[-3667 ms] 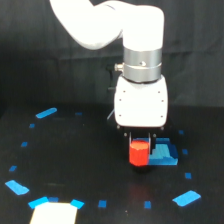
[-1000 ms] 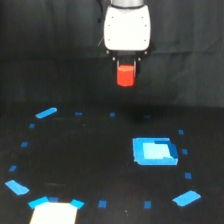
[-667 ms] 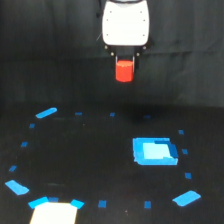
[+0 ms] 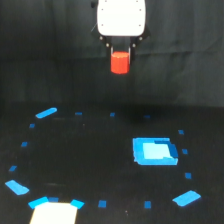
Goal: Pick up the red object from the table
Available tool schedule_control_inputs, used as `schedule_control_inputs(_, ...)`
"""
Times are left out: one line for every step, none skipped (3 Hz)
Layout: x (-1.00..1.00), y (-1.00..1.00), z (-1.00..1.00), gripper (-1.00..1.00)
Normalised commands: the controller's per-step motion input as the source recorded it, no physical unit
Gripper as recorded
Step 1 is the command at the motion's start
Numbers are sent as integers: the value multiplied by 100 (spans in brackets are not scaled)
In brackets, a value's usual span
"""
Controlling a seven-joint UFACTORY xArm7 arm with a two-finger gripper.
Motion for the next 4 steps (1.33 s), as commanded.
schedule_control_inputs(-16,-83,86,-100)
schedule_control_inputs(-18,-68,56,-98)
schedule_control_inputs(-25,-65,57,-100)
schedule_control_inputs(-2,-56,71,-100)
